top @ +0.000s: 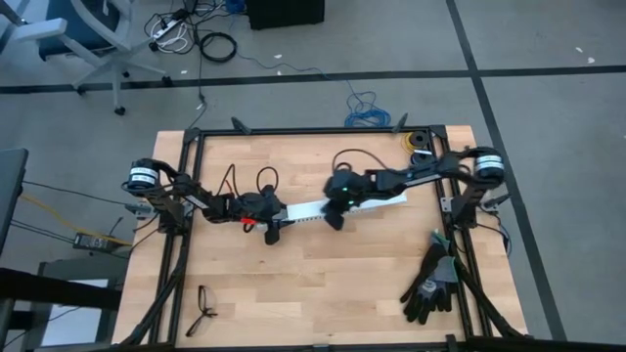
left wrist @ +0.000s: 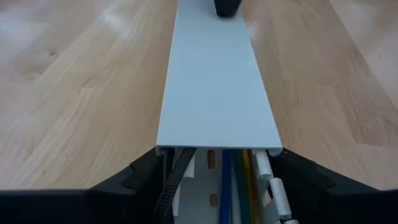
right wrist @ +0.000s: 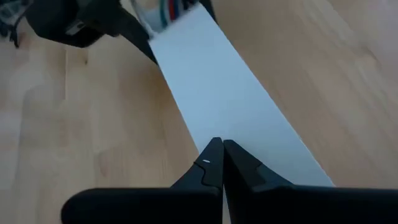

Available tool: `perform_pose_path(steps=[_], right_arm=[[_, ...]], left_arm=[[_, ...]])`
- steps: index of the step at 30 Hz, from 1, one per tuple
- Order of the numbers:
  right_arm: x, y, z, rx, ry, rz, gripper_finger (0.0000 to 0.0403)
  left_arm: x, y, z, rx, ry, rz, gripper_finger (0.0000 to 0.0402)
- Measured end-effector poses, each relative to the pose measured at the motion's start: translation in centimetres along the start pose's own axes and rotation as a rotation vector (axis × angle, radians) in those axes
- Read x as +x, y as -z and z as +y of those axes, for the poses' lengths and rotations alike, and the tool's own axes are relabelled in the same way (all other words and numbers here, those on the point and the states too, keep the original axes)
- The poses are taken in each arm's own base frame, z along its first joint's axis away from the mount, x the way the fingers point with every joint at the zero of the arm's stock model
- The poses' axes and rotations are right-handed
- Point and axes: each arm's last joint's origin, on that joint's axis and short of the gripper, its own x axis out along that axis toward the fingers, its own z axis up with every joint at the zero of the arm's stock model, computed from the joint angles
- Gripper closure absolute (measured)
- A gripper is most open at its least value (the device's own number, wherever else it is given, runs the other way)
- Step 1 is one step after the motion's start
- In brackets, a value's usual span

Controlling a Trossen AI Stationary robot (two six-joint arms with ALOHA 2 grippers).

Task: Ziptie cables
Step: Close the white cable duct with the white cable duct cover

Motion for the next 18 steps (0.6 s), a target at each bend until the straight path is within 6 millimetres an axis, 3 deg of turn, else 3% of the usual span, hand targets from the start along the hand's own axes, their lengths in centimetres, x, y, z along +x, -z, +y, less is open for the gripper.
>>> perform_pose_path(steps=[5, 18], right_arm=[[2.0, -1.3, 0.2, -0.071, -0.012, -0.004, 0.0403], [2.0, -1.2, -0.3, -0.09, -0.003, 0.0, 0.0403]], left_arm=[[0.0, -0.1, 0.0, -0.002, 0.001, -0.018, 0.0168], [0.0, -0.2, -0.1, -0.01, 0.025, -0.022, 0.0161]])
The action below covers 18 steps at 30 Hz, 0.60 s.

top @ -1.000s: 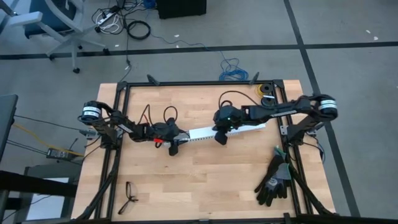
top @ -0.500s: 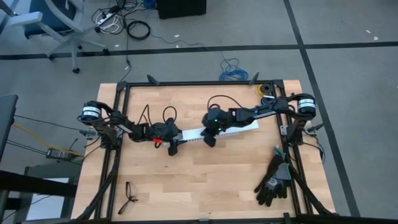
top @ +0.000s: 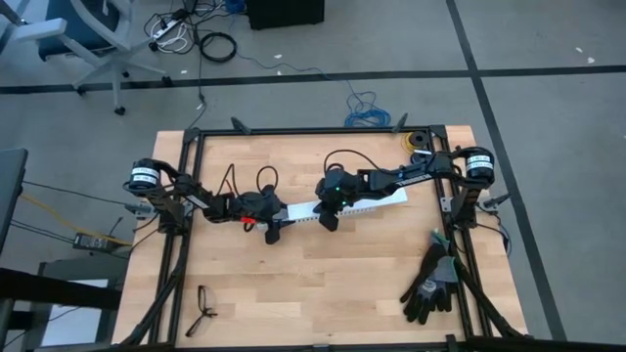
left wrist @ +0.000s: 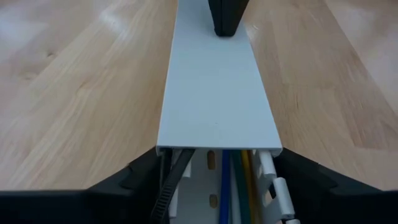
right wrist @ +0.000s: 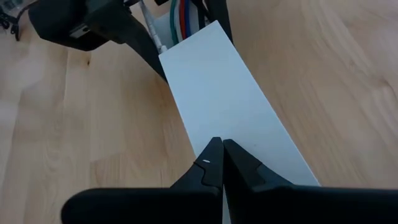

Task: Ziptie cables
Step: Close the white cable duct with the white cable duct cover

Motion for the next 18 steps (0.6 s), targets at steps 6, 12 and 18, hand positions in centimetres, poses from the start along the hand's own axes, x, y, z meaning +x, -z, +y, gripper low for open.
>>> perform_pose_path(steps=[6, 12, 18], right_arm=[[0.0, 0.0, 0.0, 0.001, -0.002, 0.001, 0.0403], [0.0, 0.1, 0.0, 0.002, -0.002, 0.002, 0.0403], [0.0, 0.0, 0.0, 0.002, -0.019, 0.003, 0.0403]], left_arm=[[0.0, 0.0, 0.0, -0.063, 0.005, -0.001, 0.0119], [0.0, -0.1, -0.1, -0.086, 0.039, -0.006, 0.0092], [-1.1, -0.6, -0.2, -0.1, 0.071, 0.056, 0.0098]])
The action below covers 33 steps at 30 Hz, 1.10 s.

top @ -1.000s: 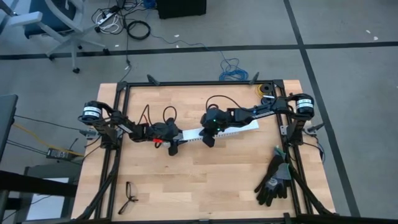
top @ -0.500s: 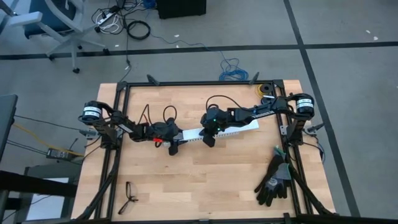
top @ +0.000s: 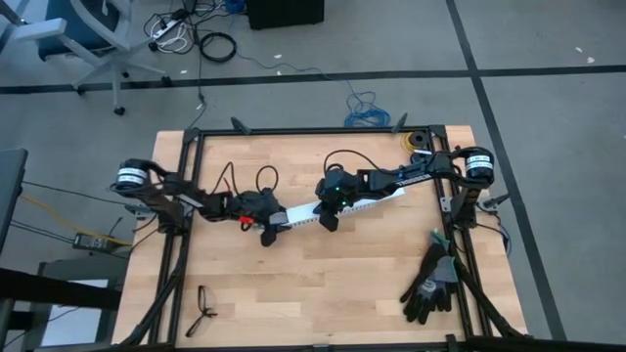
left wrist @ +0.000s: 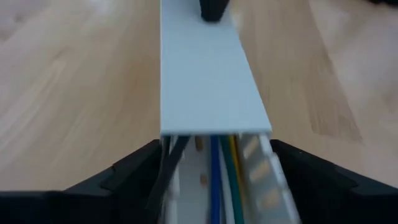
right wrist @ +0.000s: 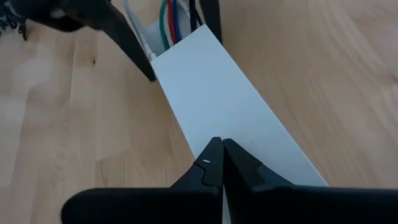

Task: Ziptie cables
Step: Close the white cable duct with the white cable duct cover

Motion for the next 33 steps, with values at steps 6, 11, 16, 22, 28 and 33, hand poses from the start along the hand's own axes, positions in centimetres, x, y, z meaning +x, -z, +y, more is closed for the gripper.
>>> perform_pose_path(steps=[6, 11, 16, 22, 28, 33], right_arm=[[-0.1, -0.1, -0.3, 0.013, -0.002, 0.001, 0.0403], [-0.2, -0.2, -0.8, 0.027, 0.003, -0.003, 0.0403], [-0.2, -0.3, -1.0, 0.034, 0.009, -0.006, 0.0403], [-0.2, -0.3, -1.0, 0.033, 0.011, -0.009, 0.0403], [-0.2, -0.3, -1.0, 0.029, 0.011, -0.011, 0.0403], [-0.2, -0.3, -1.0, 0.028, 0.013, -0.017, 0.0403]], left_arm=[[-1.8, -0.4, -0.8, 0.032, -0.018, 0.078, 0.0101], [-2.1, 0.5, -1.7, 0.074, -0.087, 0.139, 0.0102], [-1.9, 0.8, -2.0, 0.054, -0.138, 0.128, 0.0102], [-1.7, 0.7, -2.0, 0.032, -0.155, 0.102, 0.0102], [-1.9, 0.5, -2.0, 0.052, -0.17, 0.024, 0.0102], [-2.5, 1.7, -1.7, 0.036, -0.174, -0.001, 0.0118]])
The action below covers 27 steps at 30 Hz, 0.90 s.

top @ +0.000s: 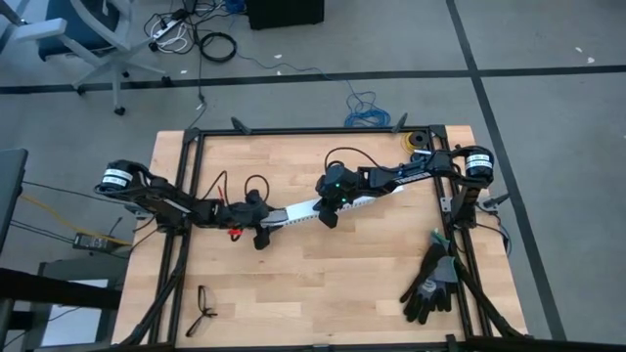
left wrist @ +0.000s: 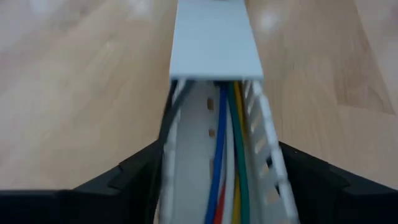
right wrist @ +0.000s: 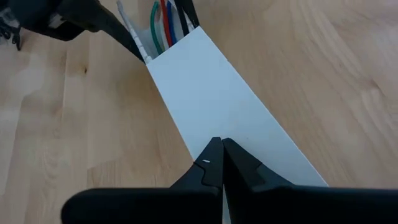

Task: Ziptie cables
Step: Close the white cable duct with the white cable duct cover

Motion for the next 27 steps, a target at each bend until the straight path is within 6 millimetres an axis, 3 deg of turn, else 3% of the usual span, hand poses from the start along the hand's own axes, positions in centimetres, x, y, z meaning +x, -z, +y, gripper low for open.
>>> perform_pose_path(steps=[7, 16, 23, 27], right_arm=[[0.0, -0.1, 0.0, -0.005, -0.006, -0.019, 0.0403], [-0.4, -0.7, 0.4, -0.039, -0.021, -0.065, 0.0403], [-4.0, -1.4, 2.3, -0.077, -0.036, -0.074, 0.0403], [-5.2, 0.1, 1.9, 0.005, 0.077, 0.078, 0.0403]], left_arm=[[-0.3, 0.7, 0.3, -0.029, -0.004, 0.007, 0.0152], [-0.3, 0.8, 0.3, 0.006, -0.017, 0.006, 0.0158], [-0.3, 0.8, 0.3, 0.013, -0.019, 0.009, 0.0158], [-0.3, 0.8, 0.3, 0.014, -0.019, 0.01, 0.0158]])
